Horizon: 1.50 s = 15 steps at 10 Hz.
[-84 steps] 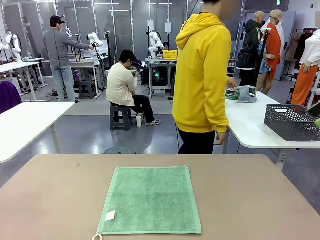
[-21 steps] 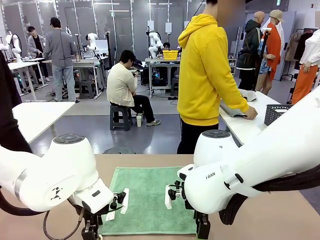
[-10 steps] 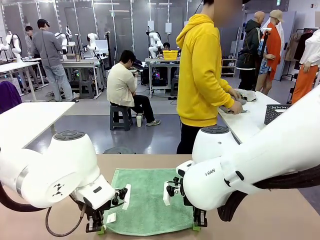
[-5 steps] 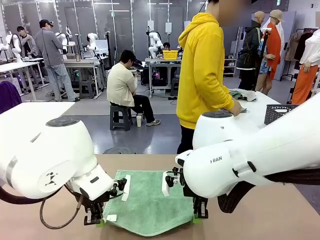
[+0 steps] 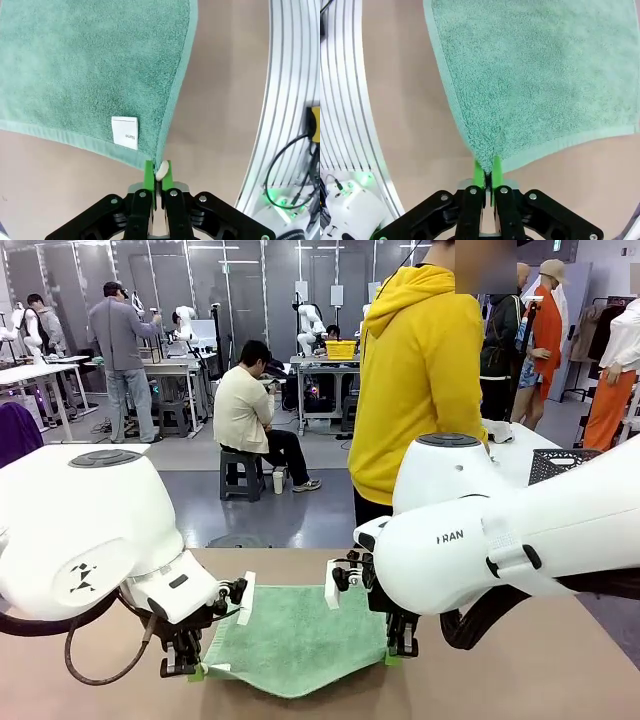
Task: Fold the towels and place them in the basket.
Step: When a person lays out a Towel with hook on the table, fold it in half twice.
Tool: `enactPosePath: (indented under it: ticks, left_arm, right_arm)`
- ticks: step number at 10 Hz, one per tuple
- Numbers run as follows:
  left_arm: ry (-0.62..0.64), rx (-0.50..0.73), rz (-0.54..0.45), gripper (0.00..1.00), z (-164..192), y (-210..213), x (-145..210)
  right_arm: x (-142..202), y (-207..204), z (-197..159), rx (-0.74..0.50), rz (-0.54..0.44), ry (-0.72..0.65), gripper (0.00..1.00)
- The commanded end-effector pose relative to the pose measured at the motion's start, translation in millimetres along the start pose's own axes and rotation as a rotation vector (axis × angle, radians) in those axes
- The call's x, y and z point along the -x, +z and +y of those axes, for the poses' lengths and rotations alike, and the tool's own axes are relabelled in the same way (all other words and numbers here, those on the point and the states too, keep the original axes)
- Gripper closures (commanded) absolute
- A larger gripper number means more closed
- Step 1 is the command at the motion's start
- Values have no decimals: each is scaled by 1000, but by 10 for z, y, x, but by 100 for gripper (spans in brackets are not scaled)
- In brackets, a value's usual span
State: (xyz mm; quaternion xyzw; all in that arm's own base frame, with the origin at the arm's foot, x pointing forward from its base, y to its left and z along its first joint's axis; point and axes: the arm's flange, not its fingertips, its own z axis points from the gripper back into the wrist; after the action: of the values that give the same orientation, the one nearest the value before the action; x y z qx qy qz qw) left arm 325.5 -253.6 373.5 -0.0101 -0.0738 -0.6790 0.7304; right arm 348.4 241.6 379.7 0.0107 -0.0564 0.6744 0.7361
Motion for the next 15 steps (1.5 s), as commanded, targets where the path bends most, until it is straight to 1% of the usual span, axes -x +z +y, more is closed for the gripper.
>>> enactPosePath:
  ticks: [1, 4, 5, 6, 7, 8, 9, 10, 12, 14, 15]
  left_arm:
    - [-5, 9, 12, 100, 0, -71, -4]
    - [-5, 9, 12, 100, 0, -71, -4]
    - [0, 13, 9, 93, -2, -66, 5]
    - [11, -7, 38, 93, 188, 71, -47]
    - [23, -19, 68, 93, 409, 104, -115]
    - [37, -17, 61, 93, 647, 113, -204]
    - [45, -12, 51, 93, 826, 110, -264]
    - [41, 26, 39, 93, 1037, 67, -322]
    - [48, 48, 50, 93, 1364, -7, -398]
    - [91, 102, 55, 93, 1741, -90, -372]
    - [106, 118, 38, 93, 1942, -122, -357]
  right_arm:
    - [-12, -9, 8, -1, 1, 2, 100]
    - [-12, -9, 8, -1, 1, 2, 100]
    - [-9, -1, 9, -1, 0, 3, 93]
    - [-38, 144, -228, 6, 28, -24, 93]
    - [-98, 197, -438, -34, 24, -33, 93]
    - [-178, 239, -637, -60, 7, -40, 93]
    - [-252, 219, -803, -68, 37, -66, 93]
    - [-314, 211, -1012, -84, 57, -89, 93]
    - [-400, 164, -1316, -111, 85, -130, 93]
    - [-412, 50, -1611, -147, 124, -156, 93]
    - [-404, 6, -1787, -151, 129, -174, 93]
